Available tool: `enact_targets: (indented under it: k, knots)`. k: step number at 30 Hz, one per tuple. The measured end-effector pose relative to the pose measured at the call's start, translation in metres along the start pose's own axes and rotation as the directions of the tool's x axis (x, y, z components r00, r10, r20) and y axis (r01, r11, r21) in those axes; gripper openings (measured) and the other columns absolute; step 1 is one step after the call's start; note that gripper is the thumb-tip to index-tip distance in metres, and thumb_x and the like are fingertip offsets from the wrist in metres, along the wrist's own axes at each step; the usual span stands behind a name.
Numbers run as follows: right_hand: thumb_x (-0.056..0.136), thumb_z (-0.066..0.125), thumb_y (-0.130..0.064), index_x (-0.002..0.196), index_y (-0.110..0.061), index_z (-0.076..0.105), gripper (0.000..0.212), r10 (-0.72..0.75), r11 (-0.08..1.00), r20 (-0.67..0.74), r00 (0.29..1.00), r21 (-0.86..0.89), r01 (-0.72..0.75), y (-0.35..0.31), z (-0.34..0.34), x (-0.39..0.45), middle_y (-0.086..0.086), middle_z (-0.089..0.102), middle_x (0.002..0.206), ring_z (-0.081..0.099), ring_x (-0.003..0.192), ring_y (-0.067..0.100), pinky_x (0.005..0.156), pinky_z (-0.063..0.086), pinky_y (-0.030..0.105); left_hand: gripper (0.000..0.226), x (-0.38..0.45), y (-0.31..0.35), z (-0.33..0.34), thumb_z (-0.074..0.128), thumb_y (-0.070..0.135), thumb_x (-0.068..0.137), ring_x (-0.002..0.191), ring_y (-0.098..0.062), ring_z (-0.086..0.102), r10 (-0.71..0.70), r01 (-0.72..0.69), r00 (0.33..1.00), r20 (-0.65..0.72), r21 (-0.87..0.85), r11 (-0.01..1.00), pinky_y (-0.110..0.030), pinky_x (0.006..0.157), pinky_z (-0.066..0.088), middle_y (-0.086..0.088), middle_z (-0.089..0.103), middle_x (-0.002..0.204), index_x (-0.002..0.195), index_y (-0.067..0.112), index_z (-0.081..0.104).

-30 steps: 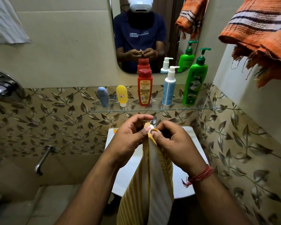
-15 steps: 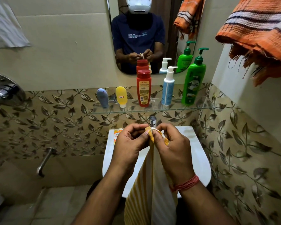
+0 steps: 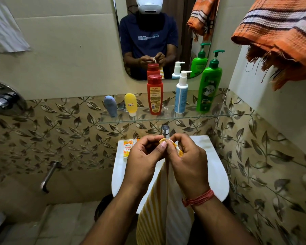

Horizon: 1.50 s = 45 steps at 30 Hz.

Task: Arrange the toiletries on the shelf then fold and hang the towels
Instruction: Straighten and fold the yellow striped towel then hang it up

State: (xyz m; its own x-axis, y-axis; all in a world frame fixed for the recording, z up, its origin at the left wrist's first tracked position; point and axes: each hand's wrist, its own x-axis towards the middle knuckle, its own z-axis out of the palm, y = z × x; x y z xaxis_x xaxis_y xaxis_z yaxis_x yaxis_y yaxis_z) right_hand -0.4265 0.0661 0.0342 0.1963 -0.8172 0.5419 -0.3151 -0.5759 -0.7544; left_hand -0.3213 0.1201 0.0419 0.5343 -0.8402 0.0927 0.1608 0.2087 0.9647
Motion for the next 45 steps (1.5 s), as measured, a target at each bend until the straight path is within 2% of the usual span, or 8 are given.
enact_targets:
  k: [4, 10, 17, 21, 29, 38, 42, 45]
  knots:
    - [0.092, 0.069, -0.03, 0.088, -0.022, 0.062, 0.011, -0.018, 0.983, 0.224, 0.974, 0.183, -0.024, -0.001, -0.005, 0.006, -0.007, 0.056, 0.063, 0.051, 0.057, 0.006, 0.054, 0.041, 0.026, 0.018, 0.006, 0.003, -0.006, 0.059, -0.006, 0.094, 0.089, -0.022, 0.073, 0.013, -0.011, 0.999, -0.052, 0.046, 0.999, -0.031, 0.076, 0.06, -0.005, 0.076, 0.088, 0.099, 0.008, 0.069]
    - [0.089, 0.067, -0.039, 0.087, -0.017, 0.066, 0.022, 0.001, 0.945, 0.744, 0.669, 0.217, -0.243, 0.041, -0.041, 0.025, -0.006, 0.059, 0.075, 0.056, 0.073, 0.008, 0.065, 0.043, 0.028, 0.023, 0.027, 0.026, -0.045, 0.051, -0.005, 0.098, 0.079, -0.016, 0.064, 0.014, -0.016, 0.978, -0.206, -0.006, 1.0, -0.029, 0.067, 0.054, -0.007, 0.067, 0.092, 0.097, 0.012, 0.065]
    - [0.092, 0.068, -0.039, 0.079, -0.011, 0.063, 0.031, 0.07, 0.997, 0.823, 0.564, -0.043, -0.061, 0.074, -0.056, 0.029, 0.012, 0.06, 0.08, 0.059, 0.073, 0.025, 0.062, 0.041, 0.033, 0.027, 0.049, 0.039, -0.079, 0.052, 0.0, 0.099, 0.077, -0.01, 0.065, 0.054, -0.06, 0.889, -0.455, 0.002, 0.998, -0.025, 0.065, 0.056, -0.003, 0.069, 0.098, 0.097, 0.022, 0.067]
    - [0.09, 0.068, -0.043, 0.076, -0.017, 0.066, 0.03, 0.139, 0.99, 0.884, 0.447, -0.105, -0.099, 0.08, -0.06, 0.025, -0.001, 0.055, 0.068, 0.05, 0.063, 0.008, 0.059, 0.037, 0.03, 0.027, 0.056, 0.049, -0.091, 0.05, -0.002, 0.098, 0.088, -0.015, 0.065, 0.076, -0.133, 0.807, -0.586, -0.055, 0.99, -0.031, 0.081, 0.056, -0.003, 0.067, 0.096, 0.098, 0.019, 0.065]
    - [0.088, 0.065, -0.053, 0.079, -0.013, 0.067, 0.041, 0.216, 0.973, 0.867, 0.449, -0.231, -0.022, 0.078, -0.064, 0.032, 0.002, 0.059, 0.069, 0.052, 0.061, 0.007, 0.059, 0.038, 0.027, 0.029, 0.059, 0.058, -0.101, 0.05, -0.001, 0.096, 0.103, -0.023, 0.069, 0.078, -0.169, 0.713, -0.697, -0.063, 0.984, -0.037, 0.09, 0.06, -0.008, 0.07, 0.108, 0.097, 0.022, 0.067]
    - [0.093, 0.068, -0.023, 0.091, -0.022, 0.069, 0.002, -0.004, 0.979, 0.748, 0.663, 0.137, -0.148, 0.027, -0.032, 0.041, 0.001, 0.061, 0.075, 0.06, 0.069, 0.013, 0.068, 0.056, 0.04, 0.027, 0.033, 0.057, -0.062, 0.045, -0.002, 0.101, 0.077, -0.014, 0.059, 0.093, -0.087, 0.984, -0.15, 0.042, 0.995, -0.027, 0.071, 0.054, -0.007, 0.061, 0.091, 0.099, 0.015, 0.065]
    - [0.09, 0.07, -0.022, 0.105, -0.014, 0.065, 0.018, -0.209, 0.917, 0.632, 0.746, 0.392, -0.075, -0.009, -0.009, 0.032, 0.004, 0.06, 0.104, 0.064, 0.1, 0.018, 0.089, 0.056, 0.039, 0.024, 0.021, 0.06, -0.056, 0.049, 0.0, 0.099, 0.073, -0.009, 0.058, 0.073, -0.094, 0.983, 0.171, 0.117, 0.989, -0.021, 0.065, 0.052, 0.003, 0.063, 0.08, 0.096, 0.017, 0.067]
    - [0.091, 0.069, -0.025, 0.102, -0.01, 0.063, 0.019, -0.226, 0.877, 0.597, 0.769, 0.469, -0.107, -0.023, 0.004, 0.019, 0.015, 0.062, 0.097, 0.063, 0.091, 0.033, 0.083, 0.054, 0.055, 0.02, 0.02, 0.064, -0.061, 0.058, 0.013, 0.09, 0.082, -0.013, 0.06, 0.082, -0.137, 0.958, 0.276, 0.188, 0.973, -0.024, 0.071, 0.053, 0.002, 0.064, 0.088, 0.093, 0.027, 0.071]
